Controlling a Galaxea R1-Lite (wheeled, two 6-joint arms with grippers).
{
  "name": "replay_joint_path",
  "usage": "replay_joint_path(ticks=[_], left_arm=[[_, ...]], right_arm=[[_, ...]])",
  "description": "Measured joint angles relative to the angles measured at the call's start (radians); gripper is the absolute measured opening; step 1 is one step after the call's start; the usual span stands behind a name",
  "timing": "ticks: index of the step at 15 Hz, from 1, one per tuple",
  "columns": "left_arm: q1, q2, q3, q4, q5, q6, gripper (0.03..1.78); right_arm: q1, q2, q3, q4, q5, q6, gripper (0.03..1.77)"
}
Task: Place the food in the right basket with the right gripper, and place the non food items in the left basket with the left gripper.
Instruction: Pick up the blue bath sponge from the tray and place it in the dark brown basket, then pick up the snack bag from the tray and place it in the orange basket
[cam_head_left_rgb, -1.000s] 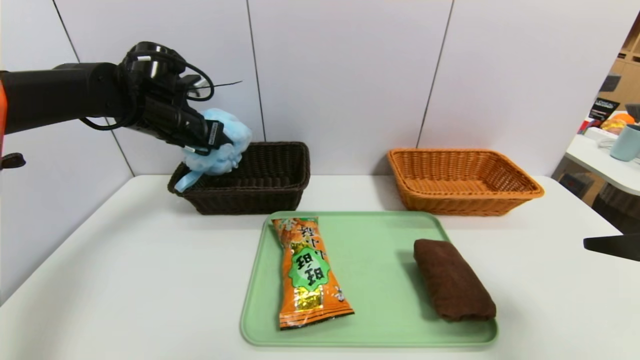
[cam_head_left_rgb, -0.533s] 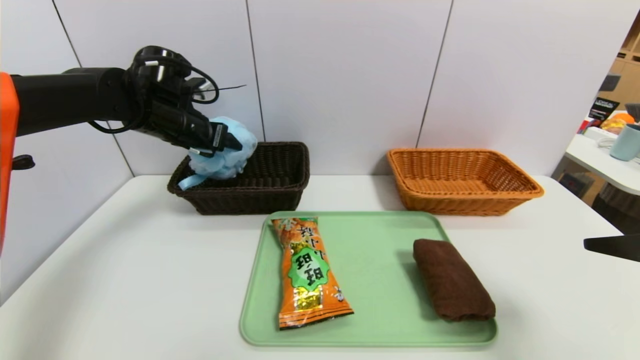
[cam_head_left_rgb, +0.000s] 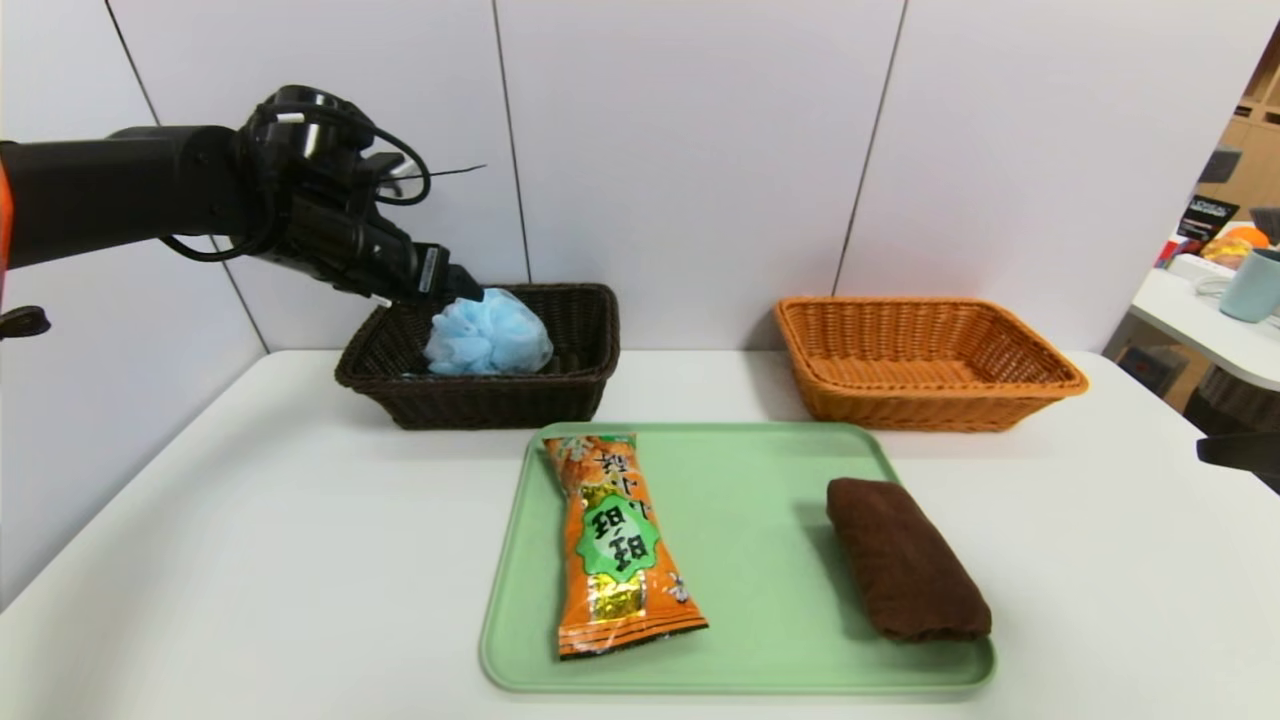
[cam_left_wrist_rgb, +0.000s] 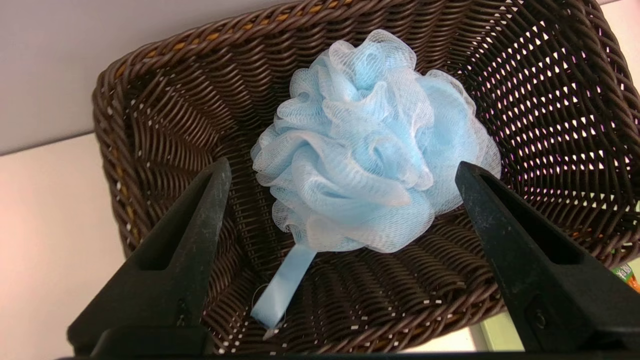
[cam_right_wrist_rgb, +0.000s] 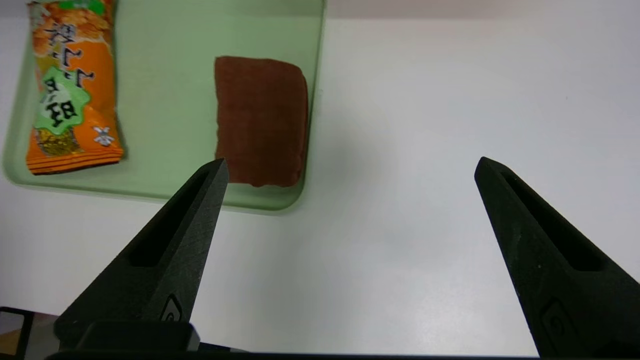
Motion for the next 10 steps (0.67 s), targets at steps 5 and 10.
replay_joint_path(ticks=[5, 10], left_arm=[[-0.022, -0.159, 0.144, 0.022, 0.029, -0.049, 1.65], [-0.042, -0.379, 0.381, -0.062, 0.124, -0.052, 1.67]], right_arm=[[0.259, 0.126, -0.264, 0.072, -0.101, 0.038, 1.7], [0.485, 0.362, -0.449, 0.081, -0.207, 0.064, 1.7]])
